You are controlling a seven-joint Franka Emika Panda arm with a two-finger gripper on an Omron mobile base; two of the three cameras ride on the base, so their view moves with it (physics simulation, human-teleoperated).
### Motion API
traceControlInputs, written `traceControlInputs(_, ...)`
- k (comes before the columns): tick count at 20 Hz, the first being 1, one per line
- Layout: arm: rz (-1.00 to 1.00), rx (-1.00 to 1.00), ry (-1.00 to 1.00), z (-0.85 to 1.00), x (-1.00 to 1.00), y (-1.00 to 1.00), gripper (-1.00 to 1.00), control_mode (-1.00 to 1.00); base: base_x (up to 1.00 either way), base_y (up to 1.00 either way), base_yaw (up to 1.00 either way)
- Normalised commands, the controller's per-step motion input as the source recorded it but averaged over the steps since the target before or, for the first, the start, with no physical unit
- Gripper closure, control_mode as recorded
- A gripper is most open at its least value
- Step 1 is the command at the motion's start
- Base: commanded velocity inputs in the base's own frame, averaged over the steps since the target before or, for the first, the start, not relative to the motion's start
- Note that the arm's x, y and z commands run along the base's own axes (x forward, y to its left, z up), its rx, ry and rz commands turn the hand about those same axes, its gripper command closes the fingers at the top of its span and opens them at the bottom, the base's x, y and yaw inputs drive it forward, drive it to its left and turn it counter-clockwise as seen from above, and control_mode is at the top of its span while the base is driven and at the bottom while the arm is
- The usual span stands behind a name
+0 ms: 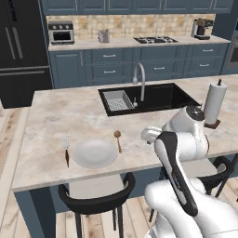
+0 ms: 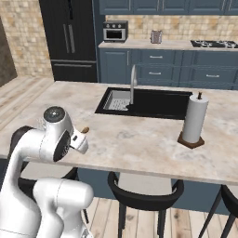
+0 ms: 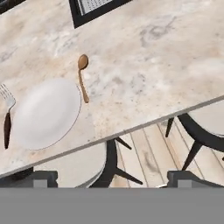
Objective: Take the fork and place it on the left side of the plate. Then take the spoon and place it on the right side of the plate. Make sure they're directly next to the plate.
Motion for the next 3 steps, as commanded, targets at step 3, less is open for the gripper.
traceControlInputs(3,-0.22,0.0,0.0,0.16,-1.0,-0.71,-1.0,-1.0,0.0,0.0,0.0)
